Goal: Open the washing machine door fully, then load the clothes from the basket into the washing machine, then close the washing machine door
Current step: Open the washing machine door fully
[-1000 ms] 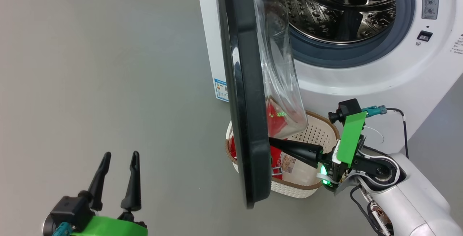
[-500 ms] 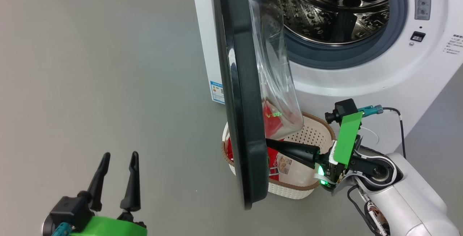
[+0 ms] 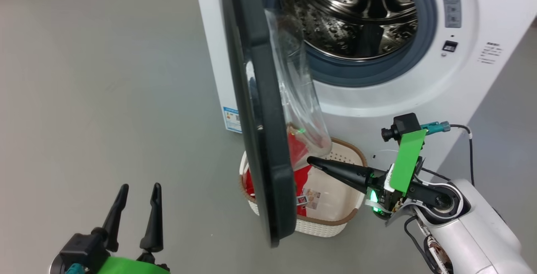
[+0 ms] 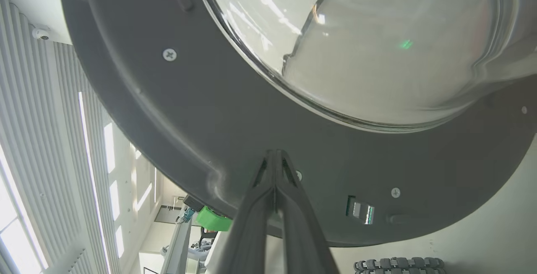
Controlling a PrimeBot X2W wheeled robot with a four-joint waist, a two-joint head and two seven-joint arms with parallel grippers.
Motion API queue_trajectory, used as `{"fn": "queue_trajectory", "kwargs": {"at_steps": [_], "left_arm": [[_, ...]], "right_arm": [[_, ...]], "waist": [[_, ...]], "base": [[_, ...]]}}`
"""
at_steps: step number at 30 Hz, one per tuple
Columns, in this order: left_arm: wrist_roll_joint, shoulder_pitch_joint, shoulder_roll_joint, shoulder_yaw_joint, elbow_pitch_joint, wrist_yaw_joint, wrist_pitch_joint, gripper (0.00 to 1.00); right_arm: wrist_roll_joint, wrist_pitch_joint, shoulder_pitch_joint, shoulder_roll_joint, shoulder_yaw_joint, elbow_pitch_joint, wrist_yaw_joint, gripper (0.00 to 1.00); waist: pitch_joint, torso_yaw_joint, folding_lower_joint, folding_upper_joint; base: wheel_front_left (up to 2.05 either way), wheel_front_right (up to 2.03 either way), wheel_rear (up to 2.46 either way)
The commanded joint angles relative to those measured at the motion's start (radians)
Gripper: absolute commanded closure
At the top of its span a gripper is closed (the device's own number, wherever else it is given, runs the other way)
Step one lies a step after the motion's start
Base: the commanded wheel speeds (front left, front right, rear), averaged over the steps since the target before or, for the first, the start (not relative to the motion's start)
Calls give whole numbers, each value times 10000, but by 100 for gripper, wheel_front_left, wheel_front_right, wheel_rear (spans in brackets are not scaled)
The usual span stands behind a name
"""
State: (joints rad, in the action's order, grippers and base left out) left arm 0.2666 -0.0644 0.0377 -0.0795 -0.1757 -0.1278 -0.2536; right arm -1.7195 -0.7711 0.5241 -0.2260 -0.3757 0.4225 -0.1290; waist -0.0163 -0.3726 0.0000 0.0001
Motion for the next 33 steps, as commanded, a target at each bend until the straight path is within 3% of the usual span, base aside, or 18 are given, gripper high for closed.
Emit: {"fn": "queue_trajectory", "kwargs": {"at_steps": [1,16,24,33], "left_arm": [[-92,-94,200,276,198,-29,-82,0],[-98,38,245,268,266,-29,-82,0],[-131,109,271,326,393,-29,-82,0],[-161,185,317,412,529,-29,-82,0]], "right_arm": [[271,174,-88,-15,32,-511,-17,1],[1828,1781,-927,-588,587,-2524,-17,0],[3522,3946,-1826,-1159,473,-3944,-17,0],[5031,6343,-2549,-2077,3,-4468,-17,0]], "waist": [[103,268,0,-1],[247,1384,0,-1],[232,1867,0,-1],[128,2323,0,-1]], "base": [[0,0,0],[0,0,0],[0,0,0],[0,0,0]]}}
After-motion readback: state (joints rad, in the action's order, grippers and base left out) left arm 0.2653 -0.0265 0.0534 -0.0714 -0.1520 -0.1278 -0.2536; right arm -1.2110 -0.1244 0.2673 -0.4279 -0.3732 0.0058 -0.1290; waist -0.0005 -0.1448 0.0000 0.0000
